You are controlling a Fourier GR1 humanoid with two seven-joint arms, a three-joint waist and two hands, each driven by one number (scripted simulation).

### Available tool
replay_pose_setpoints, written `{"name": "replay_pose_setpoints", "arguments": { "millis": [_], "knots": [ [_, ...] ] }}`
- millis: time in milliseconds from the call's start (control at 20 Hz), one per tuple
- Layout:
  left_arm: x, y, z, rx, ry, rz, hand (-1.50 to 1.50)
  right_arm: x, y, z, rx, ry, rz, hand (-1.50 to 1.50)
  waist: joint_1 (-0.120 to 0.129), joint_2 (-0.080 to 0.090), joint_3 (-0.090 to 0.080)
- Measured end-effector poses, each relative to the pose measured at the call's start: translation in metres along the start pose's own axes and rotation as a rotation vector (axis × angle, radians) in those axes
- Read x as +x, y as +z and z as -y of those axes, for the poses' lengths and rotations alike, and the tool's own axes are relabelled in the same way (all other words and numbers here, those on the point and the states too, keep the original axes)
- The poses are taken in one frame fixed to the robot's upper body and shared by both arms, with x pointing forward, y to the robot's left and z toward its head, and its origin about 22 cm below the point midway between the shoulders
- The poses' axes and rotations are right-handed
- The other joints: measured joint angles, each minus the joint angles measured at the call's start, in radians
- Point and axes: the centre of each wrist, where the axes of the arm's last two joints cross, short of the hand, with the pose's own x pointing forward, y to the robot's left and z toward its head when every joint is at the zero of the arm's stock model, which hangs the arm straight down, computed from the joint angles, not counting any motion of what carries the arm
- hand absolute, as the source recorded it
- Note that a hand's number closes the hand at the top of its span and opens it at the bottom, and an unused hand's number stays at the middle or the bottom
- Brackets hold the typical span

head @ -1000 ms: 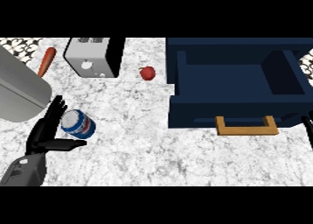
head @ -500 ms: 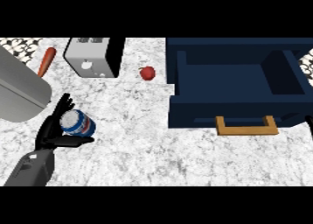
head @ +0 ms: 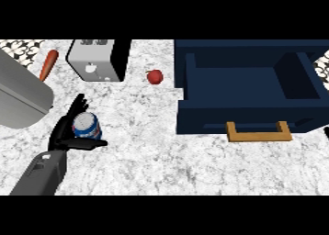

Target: Pick up the can, place it into the drawer and close the drawer

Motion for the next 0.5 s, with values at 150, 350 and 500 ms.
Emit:
{"name": "replay_pose_setpoints", "arguments": {
  "millis": [150,350,500],
  "knots": [
    [0.001,-0.005,0.001,-0.009,0.009,0.011,1.50,0.000,0.000,-0.001,-0.004,-0.006,0.007,-1.50,-0.001,0.000,-0.001],
    [0.006,-0.011,0.008,-0.036,0.043,0.032,1.50,-0.001,0.002,0.002,-0.008,-0.011,0.006,-1.50,0.001,0.000,0.000],
    [0.011,-0.015,0.011,-0.054,0.072,0.030,1.50,-0.002,0.002,0.000,-0.013,-0.016,0.008,-1.50,0.003,-0.001,0.000]
  ]
}}
